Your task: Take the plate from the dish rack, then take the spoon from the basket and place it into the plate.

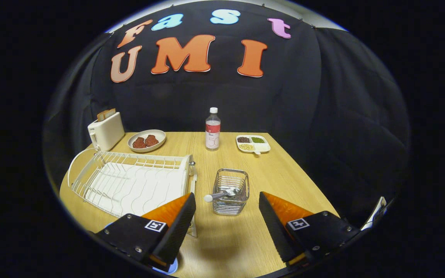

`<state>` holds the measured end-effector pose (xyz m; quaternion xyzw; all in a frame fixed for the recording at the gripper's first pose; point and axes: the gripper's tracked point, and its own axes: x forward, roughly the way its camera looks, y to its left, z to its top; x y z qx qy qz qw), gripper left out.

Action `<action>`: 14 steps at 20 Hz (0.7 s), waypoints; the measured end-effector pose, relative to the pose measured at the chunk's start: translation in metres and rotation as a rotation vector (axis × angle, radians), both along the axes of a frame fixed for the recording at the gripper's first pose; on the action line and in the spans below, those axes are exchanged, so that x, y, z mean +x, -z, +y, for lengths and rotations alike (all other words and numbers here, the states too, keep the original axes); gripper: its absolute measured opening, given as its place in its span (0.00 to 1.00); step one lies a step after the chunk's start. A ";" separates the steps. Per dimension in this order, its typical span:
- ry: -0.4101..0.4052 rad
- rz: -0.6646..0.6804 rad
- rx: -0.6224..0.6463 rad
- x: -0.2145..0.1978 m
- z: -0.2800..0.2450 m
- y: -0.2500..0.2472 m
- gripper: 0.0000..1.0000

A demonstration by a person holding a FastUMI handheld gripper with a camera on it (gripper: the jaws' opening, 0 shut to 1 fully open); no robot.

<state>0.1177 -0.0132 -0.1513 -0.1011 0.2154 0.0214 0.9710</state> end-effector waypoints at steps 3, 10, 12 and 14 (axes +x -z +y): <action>-0.038 0.020 -0.045 0.014 0.007 0.017 0.87; -0.076 0.046 -0.121 0.038 0.017 0.040 0.34; -0.068 0.036 -0.145 0.039 0.014 0.038 0.22; -0.046 -0.003 -0.198 0.045 0.005 0.031 0.16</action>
